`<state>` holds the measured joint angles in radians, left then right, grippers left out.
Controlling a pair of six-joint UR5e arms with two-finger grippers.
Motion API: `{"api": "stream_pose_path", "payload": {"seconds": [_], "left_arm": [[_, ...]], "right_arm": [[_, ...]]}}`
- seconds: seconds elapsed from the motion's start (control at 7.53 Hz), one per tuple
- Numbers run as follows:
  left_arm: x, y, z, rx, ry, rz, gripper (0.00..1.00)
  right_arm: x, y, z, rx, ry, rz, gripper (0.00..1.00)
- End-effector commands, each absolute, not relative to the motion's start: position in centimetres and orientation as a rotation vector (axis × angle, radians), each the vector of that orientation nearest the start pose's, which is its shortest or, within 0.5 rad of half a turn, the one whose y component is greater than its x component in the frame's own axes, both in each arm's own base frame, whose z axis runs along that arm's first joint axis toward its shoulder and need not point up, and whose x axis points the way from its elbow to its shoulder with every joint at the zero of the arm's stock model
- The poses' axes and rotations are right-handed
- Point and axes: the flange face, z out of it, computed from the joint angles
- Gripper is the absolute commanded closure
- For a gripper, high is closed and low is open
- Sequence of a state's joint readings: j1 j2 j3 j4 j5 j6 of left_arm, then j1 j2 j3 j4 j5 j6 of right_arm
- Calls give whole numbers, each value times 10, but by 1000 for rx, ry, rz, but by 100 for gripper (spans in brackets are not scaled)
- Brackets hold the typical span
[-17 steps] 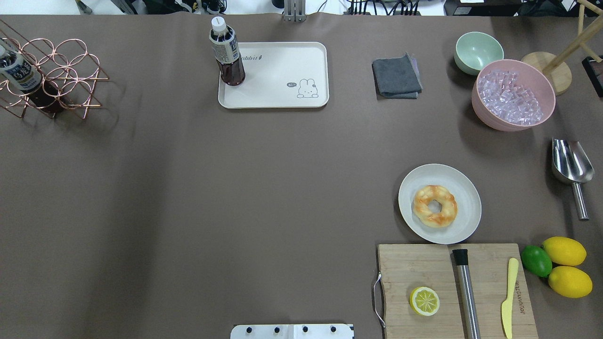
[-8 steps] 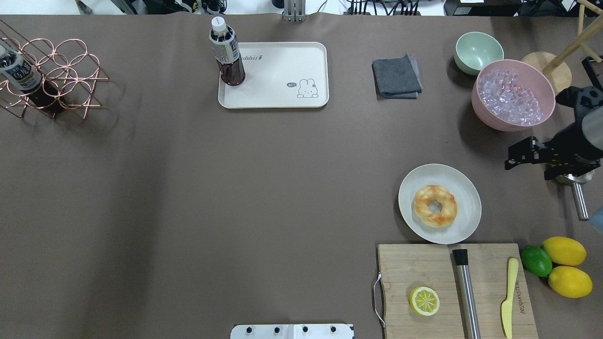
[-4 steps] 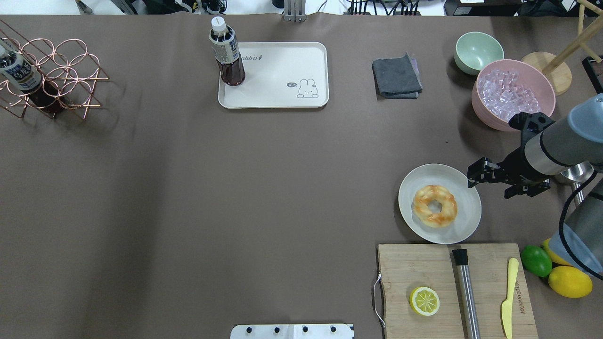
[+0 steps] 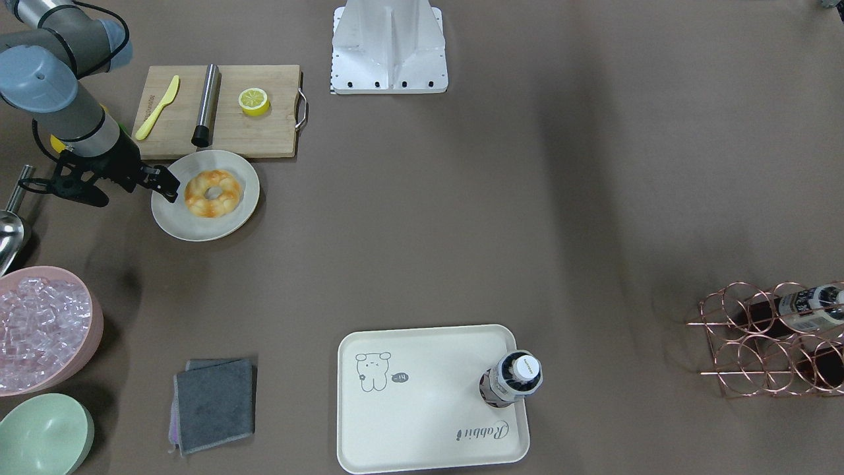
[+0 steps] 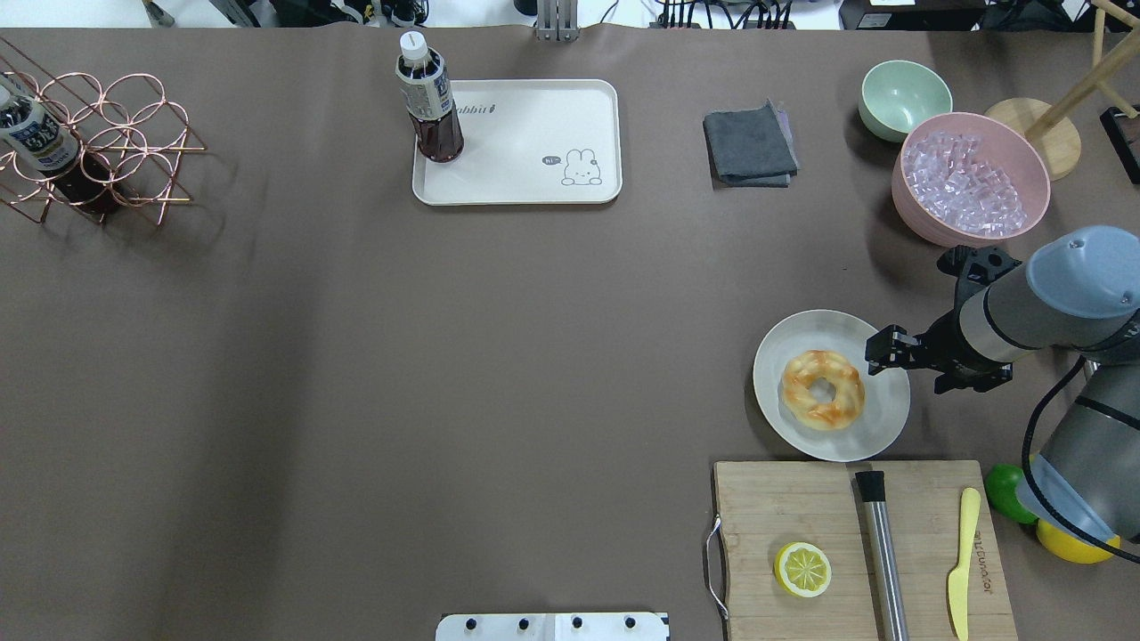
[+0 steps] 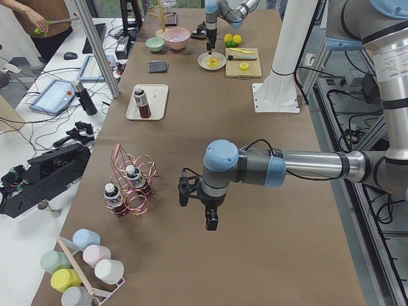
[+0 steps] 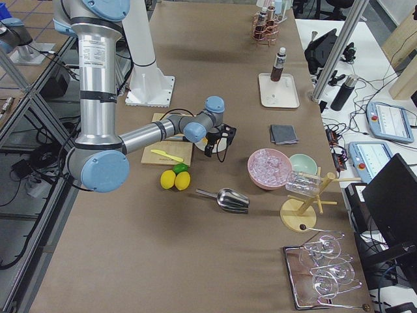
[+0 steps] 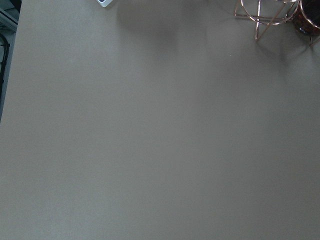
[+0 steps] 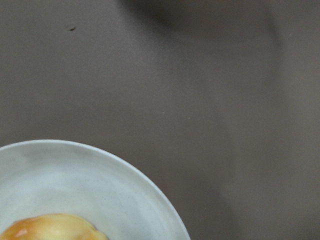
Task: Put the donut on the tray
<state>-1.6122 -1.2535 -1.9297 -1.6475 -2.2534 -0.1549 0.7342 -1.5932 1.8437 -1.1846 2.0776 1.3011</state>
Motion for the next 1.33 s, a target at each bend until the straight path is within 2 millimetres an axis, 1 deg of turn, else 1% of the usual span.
{"api": "stream_pose_path", "payload": {"seconds": [0.0, 0.13, 0.4, 0.53, 0.66, 0.8, 0.93, 1.06, 1.19], "left_arm": [[-86, -364, 614, 76, 688, -148, 2], [-86, -364, 614, 76, 688, -148, 2], [-86, -364, 614, 76, 688, -148, 2], [-86, -365, 614, 78, 688, -147, 2], [-86, -365, 613, 79, 688, -147, 2], [-86, -364, 613, 78, 688, -149, 2], [-86, -365, 613, 80, 688, -148, 2], [-86, -365, 613, 80, 688, -148, 2], [-86, -365, 613, 80, 688, -148, 2]], "right_arm": [[-327, -398, 519, -127, -808, 289, 15], [-327, -398, 517, -129, -813, 297, 28], [-326, -397, 517, -131, -812, 303, 69], [-326, -397, 520, -134, -807, 304, 76], [-325, -396, 520, -133, -808, 305, 90], [-324, -397, 515, -131, -817, 302, 100], [-325, -397, 513, -134, -822, 298, 100], [-325, -398, 503, -132, -842, 292, 100], [-318, -399, 484, -111, -871, 294, 100]]}}
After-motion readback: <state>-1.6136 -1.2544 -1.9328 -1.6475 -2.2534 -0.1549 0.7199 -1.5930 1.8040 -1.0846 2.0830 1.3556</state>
